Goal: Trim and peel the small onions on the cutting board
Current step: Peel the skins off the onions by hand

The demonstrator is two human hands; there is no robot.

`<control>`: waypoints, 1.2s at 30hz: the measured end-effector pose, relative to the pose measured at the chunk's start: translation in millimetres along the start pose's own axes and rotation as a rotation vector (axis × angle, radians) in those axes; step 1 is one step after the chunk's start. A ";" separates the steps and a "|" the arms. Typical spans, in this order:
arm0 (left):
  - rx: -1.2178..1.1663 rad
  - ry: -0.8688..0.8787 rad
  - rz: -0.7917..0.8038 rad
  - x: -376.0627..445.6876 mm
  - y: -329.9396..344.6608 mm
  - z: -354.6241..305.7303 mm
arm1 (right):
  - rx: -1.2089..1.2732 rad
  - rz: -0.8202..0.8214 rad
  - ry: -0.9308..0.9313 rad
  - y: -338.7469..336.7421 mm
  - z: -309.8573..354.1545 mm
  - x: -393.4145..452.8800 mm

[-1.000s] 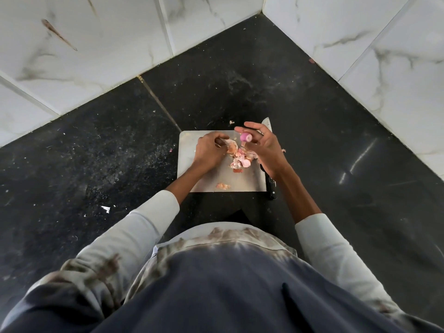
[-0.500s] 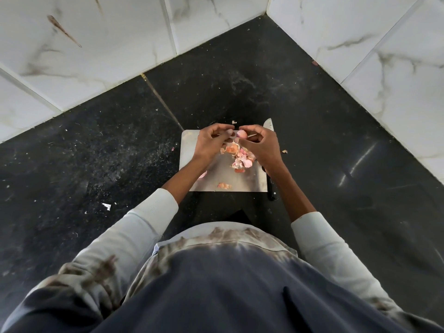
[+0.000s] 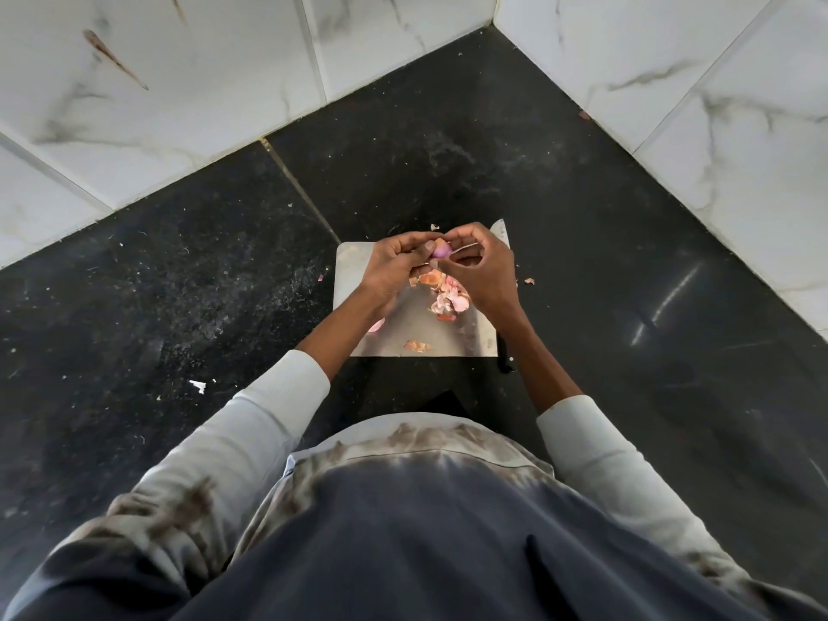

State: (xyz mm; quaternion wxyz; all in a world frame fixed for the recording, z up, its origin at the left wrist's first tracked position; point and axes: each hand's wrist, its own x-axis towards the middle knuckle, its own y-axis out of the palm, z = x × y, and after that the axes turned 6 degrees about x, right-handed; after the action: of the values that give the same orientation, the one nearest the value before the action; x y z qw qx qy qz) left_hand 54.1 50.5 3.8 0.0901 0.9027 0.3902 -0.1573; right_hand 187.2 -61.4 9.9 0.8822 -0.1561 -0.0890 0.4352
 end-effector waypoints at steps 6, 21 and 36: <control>-0.109 -0.061 0.059 -4.6 -0.8 -1.0 | 0.006 -0.030 -0.080 5.0 0.6 -0.5; -0.284 -0.132 0.079 -0.9 -6.0 2.9 | -0.060 -0.084 -0.123 17.7 -0.5 -0.3; -0.140 -0.021 -0.050 1.1 -12.7 1.8 | 0.088 -0.024 0.081 10.5 -4.8 7.8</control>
State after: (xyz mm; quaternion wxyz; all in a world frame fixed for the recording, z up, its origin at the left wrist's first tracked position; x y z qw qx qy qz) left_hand 45.1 59.4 1.2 0.1531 0.8825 0.4216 -0.1415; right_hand 185.6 -50.1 1.9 0.8963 -0.1334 -0.0357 0.4214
